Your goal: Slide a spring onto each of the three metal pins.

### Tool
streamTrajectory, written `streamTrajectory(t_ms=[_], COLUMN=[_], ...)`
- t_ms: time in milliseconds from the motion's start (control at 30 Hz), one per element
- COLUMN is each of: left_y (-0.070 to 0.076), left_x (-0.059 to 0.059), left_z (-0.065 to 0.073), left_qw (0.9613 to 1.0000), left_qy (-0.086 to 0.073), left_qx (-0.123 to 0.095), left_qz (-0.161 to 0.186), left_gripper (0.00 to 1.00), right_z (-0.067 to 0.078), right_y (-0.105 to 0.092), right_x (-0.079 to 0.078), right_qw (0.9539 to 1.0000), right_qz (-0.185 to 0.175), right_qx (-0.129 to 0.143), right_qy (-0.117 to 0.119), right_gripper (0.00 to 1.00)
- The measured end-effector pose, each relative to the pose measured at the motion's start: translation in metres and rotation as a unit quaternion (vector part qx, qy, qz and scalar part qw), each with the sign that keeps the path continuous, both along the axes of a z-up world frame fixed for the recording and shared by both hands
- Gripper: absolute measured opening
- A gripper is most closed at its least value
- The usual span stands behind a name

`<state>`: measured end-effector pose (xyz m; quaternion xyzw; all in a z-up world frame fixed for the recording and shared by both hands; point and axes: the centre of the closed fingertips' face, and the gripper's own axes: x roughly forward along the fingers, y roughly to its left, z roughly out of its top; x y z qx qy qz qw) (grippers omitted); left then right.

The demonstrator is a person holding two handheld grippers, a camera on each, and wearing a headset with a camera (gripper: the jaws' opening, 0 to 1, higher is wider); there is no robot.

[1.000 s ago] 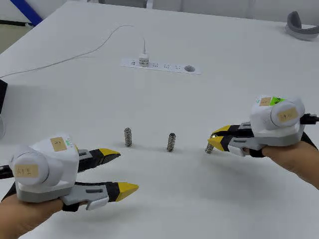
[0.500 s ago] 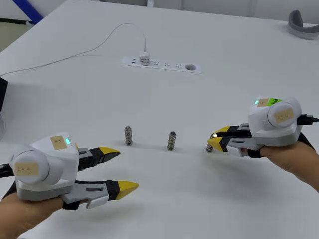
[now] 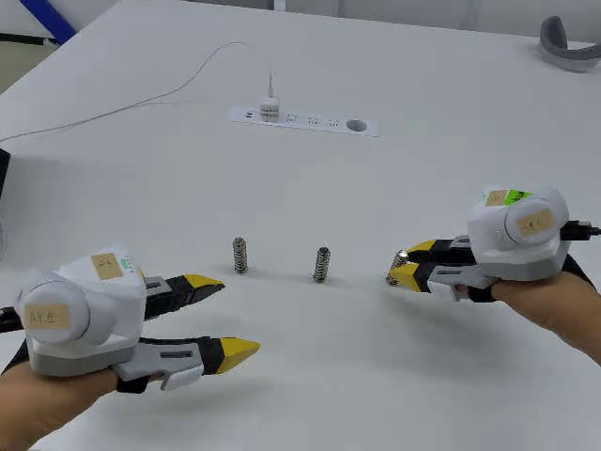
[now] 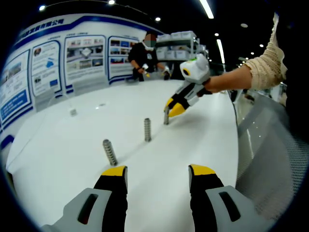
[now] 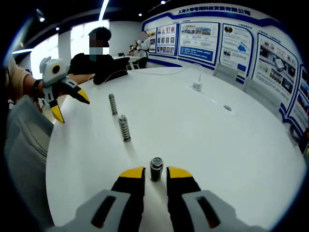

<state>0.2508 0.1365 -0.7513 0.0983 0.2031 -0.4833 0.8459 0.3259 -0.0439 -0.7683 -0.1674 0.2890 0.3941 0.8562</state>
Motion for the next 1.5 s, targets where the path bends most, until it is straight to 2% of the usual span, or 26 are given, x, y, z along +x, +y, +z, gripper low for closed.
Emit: streamTrajectory(t_ms=[567, 1000, 1500], left_y=[0.003, 0.005, 0.010], left_x=[0.002, 0.003, 0.003], left_z=[0.002, 0.002, 0.000], left_qw=[1.0000, 1.0000, 0.9998], left_qy=[0.000, 0.000, 0.001], left_qx=[-0.001, -0.001, -0.001], left_qz=[0.005, 0.008, 0.017], left_gripper=[0.52, 0.53, 0.55], right_z=[0.008, 0.016, 0.025], right_y=[-0.008, -0.009, -0.004], right_x=[-0.013, -0.028, -0.045], right_qw=[1.0000, 0.9997, 0.9985], right_qz=[0.001, 0.012, 0.028], right_qx=[0.003, 0.016, 0.036], right_qy=[-0.007, -0.016, -0.031], right_gripper=[0.26, 0.31, 0.42])
